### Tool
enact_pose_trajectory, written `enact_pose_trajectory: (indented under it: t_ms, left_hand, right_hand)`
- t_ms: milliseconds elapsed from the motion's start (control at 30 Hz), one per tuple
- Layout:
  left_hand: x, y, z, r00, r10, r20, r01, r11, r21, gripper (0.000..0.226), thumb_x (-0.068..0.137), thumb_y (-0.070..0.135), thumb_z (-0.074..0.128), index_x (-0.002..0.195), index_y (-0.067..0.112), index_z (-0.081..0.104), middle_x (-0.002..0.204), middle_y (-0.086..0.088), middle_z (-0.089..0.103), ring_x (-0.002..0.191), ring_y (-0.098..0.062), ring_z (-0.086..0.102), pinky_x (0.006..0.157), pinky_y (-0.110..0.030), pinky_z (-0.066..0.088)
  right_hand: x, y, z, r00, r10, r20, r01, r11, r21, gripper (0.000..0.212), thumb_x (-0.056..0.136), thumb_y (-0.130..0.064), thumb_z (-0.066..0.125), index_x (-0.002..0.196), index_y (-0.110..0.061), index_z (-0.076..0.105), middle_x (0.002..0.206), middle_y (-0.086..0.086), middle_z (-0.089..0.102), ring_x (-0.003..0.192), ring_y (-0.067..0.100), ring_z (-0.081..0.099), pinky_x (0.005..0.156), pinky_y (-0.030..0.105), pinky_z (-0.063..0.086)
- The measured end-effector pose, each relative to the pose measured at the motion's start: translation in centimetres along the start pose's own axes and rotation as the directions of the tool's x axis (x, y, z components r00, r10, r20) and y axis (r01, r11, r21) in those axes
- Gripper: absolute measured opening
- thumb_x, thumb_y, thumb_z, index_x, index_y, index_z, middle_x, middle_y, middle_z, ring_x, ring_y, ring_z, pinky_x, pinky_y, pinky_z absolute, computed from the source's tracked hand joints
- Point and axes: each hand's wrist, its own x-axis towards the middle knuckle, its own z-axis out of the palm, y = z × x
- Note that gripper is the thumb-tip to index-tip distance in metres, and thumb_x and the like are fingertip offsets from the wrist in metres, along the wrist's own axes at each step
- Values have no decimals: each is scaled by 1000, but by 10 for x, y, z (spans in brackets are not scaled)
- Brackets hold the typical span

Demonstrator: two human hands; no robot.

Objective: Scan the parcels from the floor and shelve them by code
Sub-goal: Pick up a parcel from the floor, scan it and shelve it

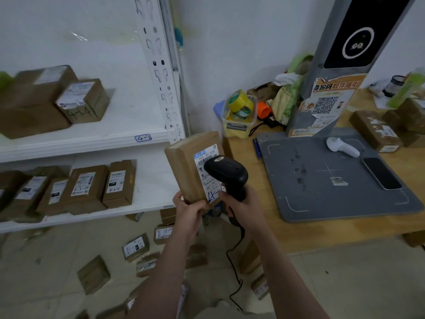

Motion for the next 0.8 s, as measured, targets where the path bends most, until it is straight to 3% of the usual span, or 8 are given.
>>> enact_pose_trajectory:
  t_ms: [200,433,633,800]
  left_hand:
    - [-4,-3,1,1000,10,-18,-10,1000,23,81,79,-23,55,143,15,24,116,-12,53,109,-32,58,94,-47,54]
    - [-7,-5,-2,1000,3,-12,-3,1000,12,82,78,-23,55,144,15,25,123,-17,52,112,-34,58,94,-46,54]
    - [-9,-5,0,1000,2,-7,-2,1000,15,77,81,-23,53,143,14,26,115,-13,53,104,-30,59,99,-50,51]
    - [-6,-7,1,1000,-10,0,10,999,50,79,80,-21,56,143,17,26,124,-14,51,113,-33,56,94,-44,54]
  right_hand:
    - [-2,7,3,1000,7,13,-7,1000,-30,16,93,-6,66,91,-19,57,57,-19,60,52,-1,55,53,16,42]
    - [-3,10,5,1000,18,22,-17,1000,-23,14,93,-6,66,99,-15,58,63,-23,62,58,-6,57,55,10,42]
    - [-4,7,6,1000,12,26,-11,999,-32,15,93,-7,66,101,-17,59,66,-24,63,62,-7,58,57,11,44]
    - [-5,5,3,1000,15,12,-15,999,-31,15,93,-7,66,99,-18,59,65,-23,63,61,-7,59,56,11,44]
